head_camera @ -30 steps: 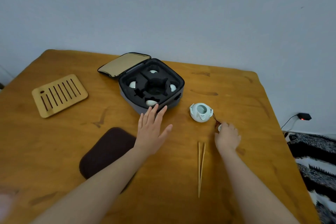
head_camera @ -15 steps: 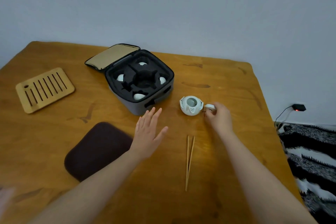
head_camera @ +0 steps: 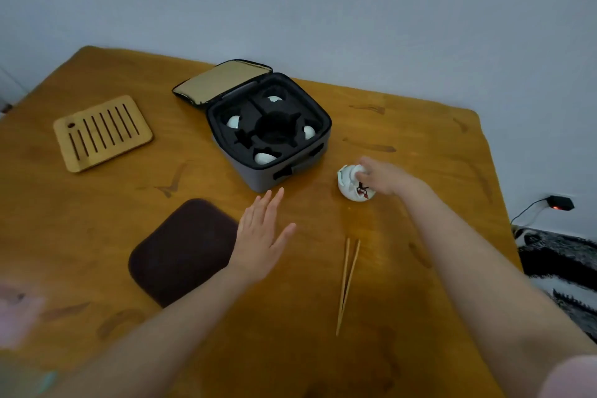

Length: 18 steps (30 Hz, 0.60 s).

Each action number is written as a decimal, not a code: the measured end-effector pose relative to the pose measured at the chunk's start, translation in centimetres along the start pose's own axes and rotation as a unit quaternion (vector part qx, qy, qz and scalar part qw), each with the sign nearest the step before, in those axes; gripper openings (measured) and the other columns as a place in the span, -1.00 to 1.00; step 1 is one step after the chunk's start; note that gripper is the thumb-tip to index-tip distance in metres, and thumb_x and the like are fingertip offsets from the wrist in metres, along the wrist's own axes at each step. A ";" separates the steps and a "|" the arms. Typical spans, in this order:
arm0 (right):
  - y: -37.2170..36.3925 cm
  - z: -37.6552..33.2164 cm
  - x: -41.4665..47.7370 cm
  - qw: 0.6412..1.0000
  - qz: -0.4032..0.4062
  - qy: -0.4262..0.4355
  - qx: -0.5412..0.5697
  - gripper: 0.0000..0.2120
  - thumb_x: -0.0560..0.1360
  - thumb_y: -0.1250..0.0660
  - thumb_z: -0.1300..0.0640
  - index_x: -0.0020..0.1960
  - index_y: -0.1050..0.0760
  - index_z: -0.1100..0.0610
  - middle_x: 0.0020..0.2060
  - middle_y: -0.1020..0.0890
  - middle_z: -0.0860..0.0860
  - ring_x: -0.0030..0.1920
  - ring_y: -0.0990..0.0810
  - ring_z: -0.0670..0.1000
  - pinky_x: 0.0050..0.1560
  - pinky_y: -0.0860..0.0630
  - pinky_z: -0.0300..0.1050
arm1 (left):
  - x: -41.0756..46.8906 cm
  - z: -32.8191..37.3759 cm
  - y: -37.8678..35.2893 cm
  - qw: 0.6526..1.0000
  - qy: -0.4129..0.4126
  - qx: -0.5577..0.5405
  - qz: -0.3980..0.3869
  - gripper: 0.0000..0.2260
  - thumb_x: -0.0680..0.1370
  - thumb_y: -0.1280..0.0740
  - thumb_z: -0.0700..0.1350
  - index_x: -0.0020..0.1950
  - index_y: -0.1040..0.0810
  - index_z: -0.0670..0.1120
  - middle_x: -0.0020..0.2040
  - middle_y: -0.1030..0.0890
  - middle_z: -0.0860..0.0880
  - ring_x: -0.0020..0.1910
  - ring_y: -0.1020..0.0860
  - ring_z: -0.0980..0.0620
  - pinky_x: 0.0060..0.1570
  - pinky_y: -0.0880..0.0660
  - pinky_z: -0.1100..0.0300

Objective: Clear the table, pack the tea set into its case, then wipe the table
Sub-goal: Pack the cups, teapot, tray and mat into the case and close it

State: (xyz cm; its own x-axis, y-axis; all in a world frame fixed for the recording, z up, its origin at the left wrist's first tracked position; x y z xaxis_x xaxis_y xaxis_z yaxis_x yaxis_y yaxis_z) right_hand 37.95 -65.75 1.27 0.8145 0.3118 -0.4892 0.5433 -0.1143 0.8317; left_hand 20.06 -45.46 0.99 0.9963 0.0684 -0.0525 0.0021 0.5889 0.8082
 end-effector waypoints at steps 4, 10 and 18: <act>0.0 -0.8 0.3 0.995 0.001 -0.002 -0.100 -0.68 0.66 -0.01 -0.04 0.31 -0.23 0.14 -0.15 -0.57 0.11 -0.19 -0.54 0.10 -0.29 -0.37 -0.04 | -1.0 -1.0 -0.2 0.999 0.023 -0.030 0.007 -0.39 0.54 0.12 0.38 0.54 0.21 0.23 0.59 0.03 0.07 0.56 0.13 0.08 0.52 0.09 -0.03; 0.4 -0.7 -0.2 0.970 0.095 0.017 -0.224 -0.71 0.67 0.08 -0.06 0.20 -0.22 0.13 -0.36 -0.52 0.01 -0.40 -0.47 0.05 -0.45 -0.30 -0.09 | -2.3 -1.3 -0.6 0.998 0.032 -0.045 0.003 -0.40 0.54 0.12 0.38 0.51 0.25 0.27 0.59 0.04 0.08 0.56 0.13 0.09 0.51 0.08 -0.06; 0.3 -0.8 -0.7 0.951 0.162 0.036 -0.261 -0.63 0.66 0.11 -0.15 0.19 -0.24 0.12 -0.31 -0.48 0.02 -0.43 -0.41 0.03 -0.49 -0.25 -0.10 | -2.8 -1.9 0.0 0.998 0.041 -0.049 0.013 -0.42 0.54 0.14 0.37 0.49 0.29 0.30 0.59 0.03 0.07 0.55 0.13 0.10 0.52 0.09 -0.03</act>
State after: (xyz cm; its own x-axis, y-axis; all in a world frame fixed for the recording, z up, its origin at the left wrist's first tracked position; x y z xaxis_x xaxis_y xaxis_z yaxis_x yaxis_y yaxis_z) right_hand 37.35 -65.22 2.09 0.8955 0.4065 -0.1811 0.0759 0.2616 0.9622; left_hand 17.07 -44.12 0.05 0.9854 0.1485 -0.0834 -0.0362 0.6610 0.7495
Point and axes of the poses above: each hand's wrist, its own x-axis towards the middle knuckle, its own y-axis out of the back of the hand, z = x × y, the point moved 10 cm from there along x, towards the middle knuckle
